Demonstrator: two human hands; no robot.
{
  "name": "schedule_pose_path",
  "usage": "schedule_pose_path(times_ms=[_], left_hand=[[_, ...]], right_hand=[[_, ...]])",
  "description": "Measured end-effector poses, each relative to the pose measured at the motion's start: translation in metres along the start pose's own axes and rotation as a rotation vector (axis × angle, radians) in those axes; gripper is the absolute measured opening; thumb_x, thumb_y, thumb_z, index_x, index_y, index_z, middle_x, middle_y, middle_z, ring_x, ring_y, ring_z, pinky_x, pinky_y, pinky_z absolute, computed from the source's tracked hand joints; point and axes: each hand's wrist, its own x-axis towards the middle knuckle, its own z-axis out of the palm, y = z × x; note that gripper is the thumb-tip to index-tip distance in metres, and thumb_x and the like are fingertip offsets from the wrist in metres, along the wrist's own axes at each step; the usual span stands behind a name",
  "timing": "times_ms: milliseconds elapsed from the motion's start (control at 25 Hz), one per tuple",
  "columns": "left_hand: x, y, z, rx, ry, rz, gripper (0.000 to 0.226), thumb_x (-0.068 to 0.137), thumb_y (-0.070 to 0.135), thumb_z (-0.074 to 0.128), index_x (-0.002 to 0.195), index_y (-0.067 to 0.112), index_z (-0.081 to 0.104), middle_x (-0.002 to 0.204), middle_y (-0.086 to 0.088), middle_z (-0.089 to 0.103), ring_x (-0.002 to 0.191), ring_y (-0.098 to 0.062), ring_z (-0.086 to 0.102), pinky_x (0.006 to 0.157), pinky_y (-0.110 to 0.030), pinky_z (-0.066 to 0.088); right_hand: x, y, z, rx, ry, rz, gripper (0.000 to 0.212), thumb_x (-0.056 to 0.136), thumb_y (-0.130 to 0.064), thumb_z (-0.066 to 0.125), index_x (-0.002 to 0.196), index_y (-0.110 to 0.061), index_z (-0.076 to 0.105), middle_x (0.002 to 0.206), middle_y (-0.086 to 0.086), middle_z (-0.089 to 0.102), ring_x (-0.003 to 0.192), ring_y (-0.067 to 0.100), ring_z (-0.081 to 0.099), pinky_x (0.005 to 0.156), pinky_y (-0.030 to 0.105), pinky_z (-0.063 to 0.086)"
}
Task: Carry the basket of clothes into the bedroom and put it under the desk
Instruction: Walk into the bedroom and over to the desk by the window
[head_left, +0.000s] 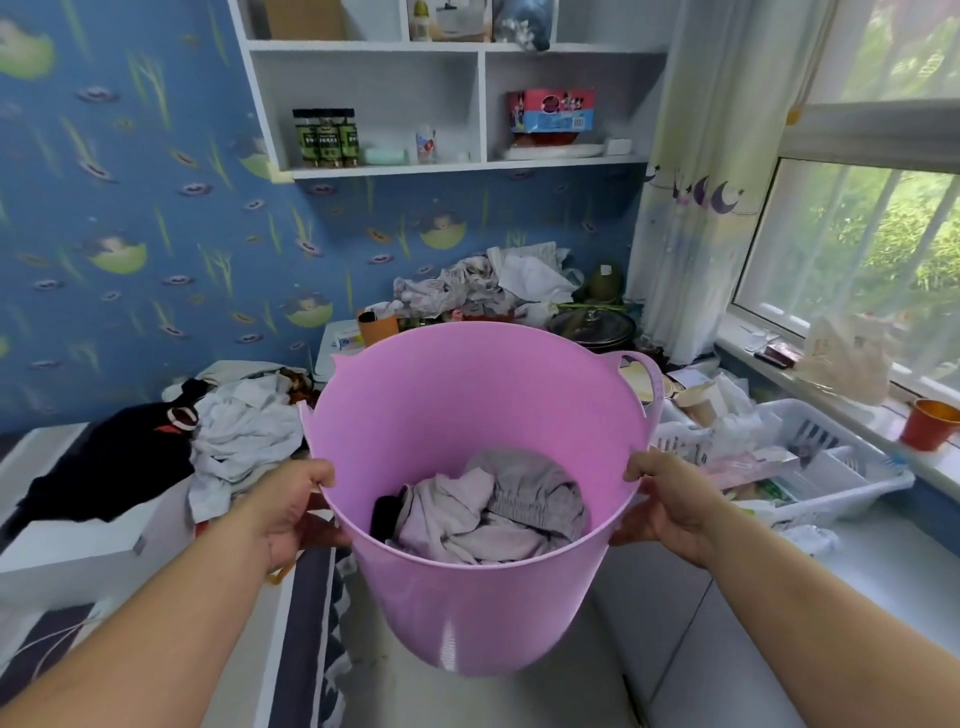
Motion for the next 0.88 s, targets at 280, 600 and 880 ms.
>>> schedule_pose_path(times_ms=[280,600,880], left_hand=[[0.013,0.000,0.017,-0.007,0.026,-0.035,0.023,0.085,0.004,0.051,0.106,0.006,0.061,0.082,-0.016,0.056,0.059,-0.035,0.061,0.045,-0.039,0.061],[0.050,0.004,0.011,-0.004,0.011,-0.054,0.028,0.085,0.004,0.051,0.111,0.005,0.061,0.089,-0.019,0.059,0.065,-0.037,0.064,0.044,-0.040,0.060],[0.105,0.022,-0.010,0.006,-0.041,-0.082,0.029,0.087,0.004,0.051,0.113,0.000,0.061,0.093,-0.021,0.057,0.071,-0.038,0.062,0.042,-0.041,0.061]], right_hand=[[0.030,-0.008,-0.011,-0.026,-0.012,0.021,0.041,0.075,-0.003,0.051,0.116,-0.007,0.057,0.100,0.022,0.054,0.051,0.036,0.062,0.062,0.057,0.058],[0.058,-0.009,0.008,-0.025,-0.009,0.037,0.036,0.078,-0.003,0.049,0.113,-0.010,0.056,0.106,0.025,0.054,0.072,0.043,0.062,0.065,0.059,0.059],[0.092,-0.010,0.051,0.007,0.052,0.051,0.047,0.080,-0.001,0.048,0.127,-0.007,0.050,0.121,0.027,0.053,0.092,0.051,0.061,0.074,0.067,0.058]])
